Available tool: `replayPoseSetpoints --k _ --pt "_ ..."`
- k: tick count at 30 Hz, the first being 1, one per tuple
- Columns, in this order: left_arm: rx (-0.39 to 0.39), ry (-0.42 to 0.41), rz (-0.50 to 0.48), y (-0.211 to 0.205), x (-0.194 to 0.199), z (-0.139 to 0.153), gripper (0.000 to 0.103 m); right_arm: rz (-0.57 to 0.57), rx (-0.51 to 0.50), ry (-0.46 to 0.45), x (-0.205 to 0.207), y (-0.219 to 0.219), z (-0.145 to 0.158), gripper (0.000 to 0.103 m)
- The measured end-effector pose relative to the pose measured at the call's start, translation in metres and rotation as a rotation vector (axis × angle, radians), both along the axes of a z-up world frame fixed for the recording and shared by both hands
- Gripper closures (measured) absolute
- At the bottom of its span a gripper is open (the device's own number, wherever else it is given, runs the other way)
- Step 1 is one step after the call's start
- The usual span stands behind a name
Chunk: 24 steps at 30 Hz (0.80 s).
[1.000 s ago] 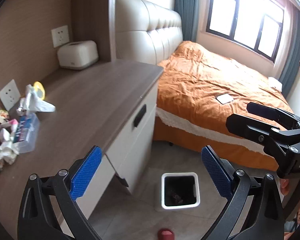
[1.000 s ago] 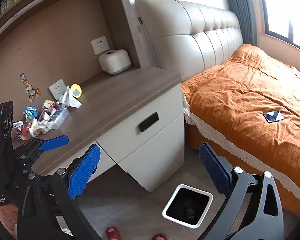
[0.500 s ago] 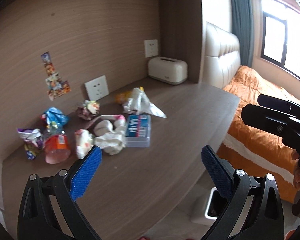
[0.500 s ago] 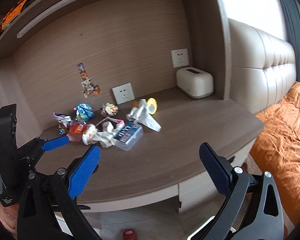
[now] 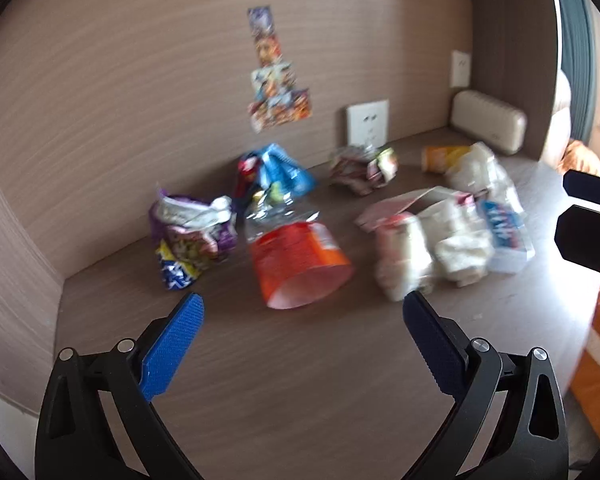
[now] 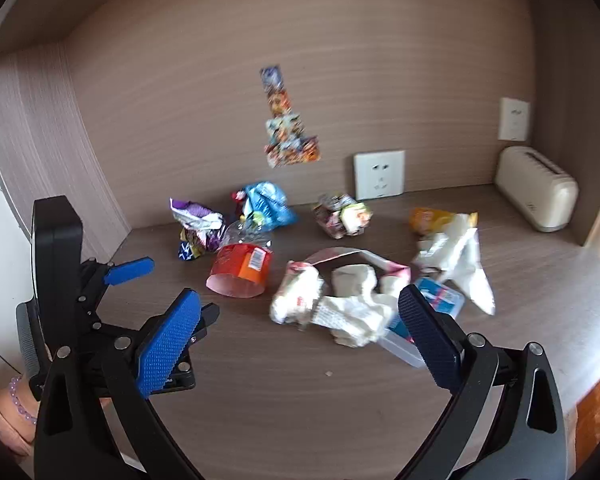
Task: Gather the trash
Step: 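Return both tools to the desk toward the remaining trash, then grasp the orange-wrapped bottle with the left tool while the right tool grasps a white-filled plastic bag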
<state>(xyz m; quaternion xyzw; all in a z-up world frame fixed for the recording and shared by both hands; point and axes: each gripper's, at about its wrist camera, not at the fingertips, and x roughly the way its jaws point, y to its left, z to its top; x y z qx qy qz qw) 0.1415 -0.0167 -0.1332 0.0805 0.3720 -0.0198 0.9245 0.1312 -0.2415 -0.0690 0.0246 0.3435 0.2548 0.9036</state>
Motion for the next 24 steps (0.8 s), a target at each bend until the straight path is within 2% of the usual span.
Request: replayPoseSetpoints --k 3,8,13,17,18,19,20,21,22,23,24 --pt "0.024 0.017 0.005 0.015 0.016 -0.013 0.005 0.019 -0.042 0.015 0.016 0.026 -0.017 0.004" --pt "-0.021 0.059 -0.019 0.031 0.044 -0.027 0.006 0.001 -0.081 0.055 0.044 0.050 -0.041 0.004" --pt "0.005 0.093 -0.066 0.030 0.064 -0.043 0.017 -0.018 -0.155 0.084 0.064 0.065 -0.062 0.021" --pt "0.007 0.120 -0.092 0.031 0.077 -0.051 0.025 -0.021 -0.180 0.113 0.072 0.071 -0.074 0.026" --pt "0.003 0.124 -0.098 0.031 0.079 -0.053 0.030 -0.021 -0.192 0.120 0.073 0.073 -0.077 0.027" --pt "0.001 0.125 -0.102 0.031 0.082 -0.054 0.031 -0.021 -0.197 0.124 0.074 0.074 -0.080 0.032" --pt "-0.010 0.129 -0.110 0.031 0.085 -0.054 0.036 -0.021 -0.199 0.131 0.075 0.075 -0.082 0.042" --pt "-0.018 0.126 -0.116 0.030 0.088 -0.053 0.048 -0.022 -0.204 0.136 0.075 0.076 -0.084 0.048" --pt "-0.022 0.123 -0.120 0.030 0.091 -0.053 0.054 -0.018 -0.213 0.133 0.075 0.078 -0.086 0.052" --pt "-0.030 0.121 -0.122 0.030 0.094 -0.053 0.068 -0.015 -0.223 0.123 0.074 0.080 -0.086 0.053" --pt "-0.038 0.121 -0.123 0.029 0.097 -0.052 0.073 -0.011 -0.226 0.122 0.073 0.082 -0.086 0.053"
